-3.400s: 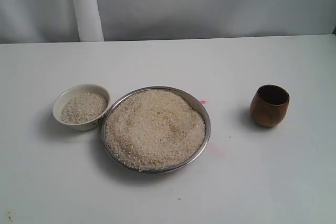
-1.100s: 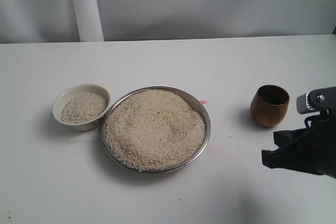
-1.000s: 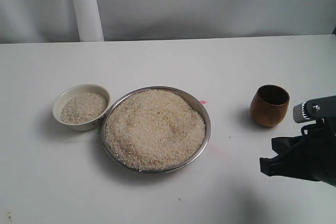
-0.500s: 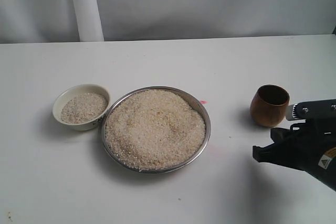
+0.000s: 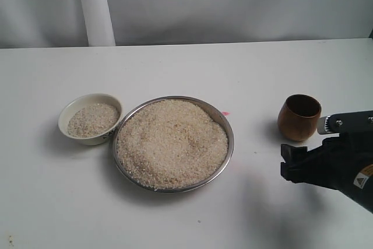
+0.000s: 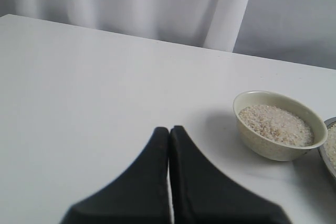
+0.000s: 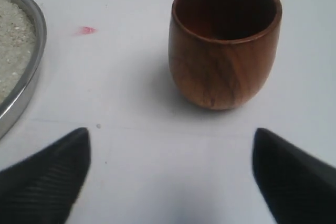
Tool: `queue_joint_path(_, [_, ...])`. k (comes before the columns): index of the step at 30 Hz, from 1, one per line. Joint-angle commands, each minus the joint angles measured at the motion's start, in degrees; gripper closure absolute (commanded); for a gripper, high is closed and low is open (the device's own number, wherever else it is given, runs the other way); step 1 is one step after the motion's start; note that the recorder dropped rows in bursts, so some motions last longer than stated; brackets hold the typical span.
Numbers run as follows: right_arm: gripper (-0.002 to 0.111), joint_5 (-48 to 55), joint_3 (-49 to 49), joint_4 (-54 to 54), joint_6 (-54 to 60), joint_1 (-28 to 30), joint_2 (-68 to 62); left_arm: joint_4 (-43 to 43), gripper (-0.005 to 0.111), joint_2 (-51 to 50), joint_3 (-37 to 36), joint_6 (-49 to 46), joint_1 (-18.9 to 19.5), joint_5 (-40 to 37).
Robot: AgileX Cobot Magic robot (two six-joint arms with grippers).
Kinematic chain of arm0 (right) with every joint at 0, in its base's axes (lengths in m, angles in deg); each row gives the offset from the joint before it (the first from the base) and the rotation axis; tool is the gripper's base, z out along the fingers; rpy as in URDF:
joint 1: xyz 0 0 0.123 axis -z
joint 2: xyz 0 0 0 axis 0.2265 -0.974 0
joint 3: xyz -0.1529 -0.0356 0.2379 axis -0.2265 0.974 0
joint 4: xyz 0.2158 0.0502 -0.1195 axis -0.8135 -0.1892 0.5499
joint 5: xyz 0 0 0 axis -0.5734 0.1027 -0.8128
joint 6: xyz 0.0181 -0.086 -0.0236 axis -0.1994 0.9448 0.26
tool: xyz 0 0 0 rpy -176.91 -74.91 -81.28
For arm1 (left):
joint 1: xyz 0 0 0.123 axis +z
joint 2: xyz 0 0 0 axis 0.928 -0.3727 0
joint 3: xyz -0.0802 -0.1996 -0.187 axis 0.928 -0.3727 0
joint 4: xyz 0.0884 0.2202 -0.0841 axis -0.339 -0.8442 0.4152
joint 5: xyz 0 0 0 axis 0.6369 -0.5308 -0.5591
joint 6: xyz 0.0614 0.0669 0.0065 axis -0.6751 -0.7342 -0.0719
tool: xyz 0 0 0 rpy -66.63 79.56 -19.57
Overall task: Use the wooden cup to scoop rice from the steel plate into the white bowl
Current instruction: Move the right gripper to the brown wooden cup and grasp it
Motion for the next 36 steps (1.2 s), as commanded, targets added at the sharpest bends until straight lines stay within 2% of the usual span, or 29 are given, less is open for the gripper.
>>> queue_joint_path(1, [0.005, -0.2, 0.2, 0.0, 0.7, 0.0, -0.1, -0.2, 0.107, -0.2, 0.0, 0.1, -0.3, 0.4])
queue_joint_path(10, [0.005, -5.4, 0.2, -0.1, 0.7, 0.0, -2.9, -0.2, 0.107, -0.2, 0.0, 0.1, -0.3, 0.4])
queue_joint_path(16, [0.005, -16.3, -0.8, -4.5, 0.7, 0.0, -11.4, -0.2, 0.107, -0.2, 0.0, 0.1, -0.3, 0.4])
queue_joint_path(25, [0.005, -16.4, -8.1, -5.9, 0.7, 0.0, -18.6, -0.2, 0.107, -0.2, 0.0, 0.1, -0.3, 0.4])
queue_joint_path(28, [0.005, -17.6, -8.1, -9.5, 0.7, 0.1, -19.2, -0.2, 0.107, -0.2, 0.0, 0.1, -0.3, 0.4])
queue_joint_path(36, [0.005, -19.5, -8.3, -10.3, 0.7, 0.2, -21.7, -0.2, 0.107, -0.2, 0.0, 0.1, -0.3, 0.4])
